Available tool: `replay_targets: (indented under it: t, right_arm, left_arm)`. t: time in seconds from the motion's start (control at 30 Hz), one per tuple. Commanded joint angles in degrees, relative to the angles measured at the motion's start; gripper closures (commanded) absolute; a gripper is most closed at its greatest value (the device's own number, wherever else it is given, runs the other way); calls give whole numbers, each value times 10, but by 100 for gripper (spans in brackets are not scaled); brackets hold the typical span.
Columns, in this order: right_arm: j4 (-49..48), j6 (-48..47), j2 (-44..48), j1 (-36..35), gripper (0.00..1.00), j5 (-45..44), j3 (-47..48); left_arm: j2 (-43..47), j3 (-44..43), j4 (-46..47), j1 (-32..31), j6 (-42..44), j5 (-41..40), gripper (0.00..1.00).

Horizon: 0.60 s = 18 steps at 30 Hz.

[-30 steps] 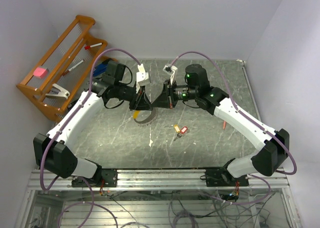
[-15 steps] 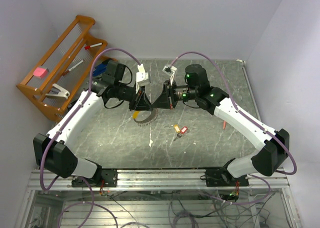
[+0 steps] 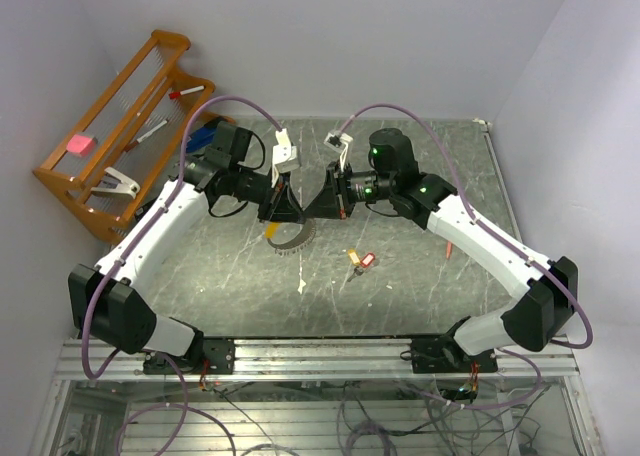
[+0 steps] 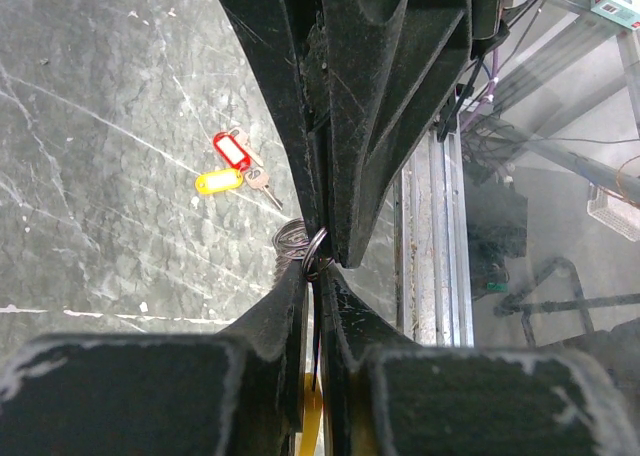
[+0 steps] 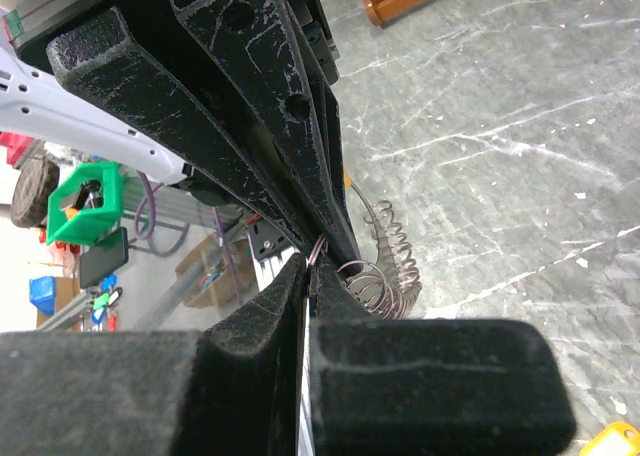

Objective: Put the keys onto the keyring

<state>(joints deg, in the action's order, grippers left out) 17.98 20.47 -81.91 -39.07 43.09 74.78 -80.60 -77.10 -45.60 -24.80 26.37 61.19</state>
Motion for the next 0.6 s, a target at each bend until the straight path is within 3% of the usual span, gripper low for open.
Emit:
replay_targets:
  t: [0.0, 0.33, 0.57]
  right_arm:
    - [23, -7, -13, -5, 100, 7, 8]
    - [50, -14, 17, 6, 60, -39, 19]
    - [67, -20, 41, 55, 48, -46, 27]
  left_arm:
    - [5, -24, 33, -1, 17, 53, 93]
    - [11, -24, -3, 4, 65, 67, 93]
    - [14, -21, -15, 8, 77, 80, 93]
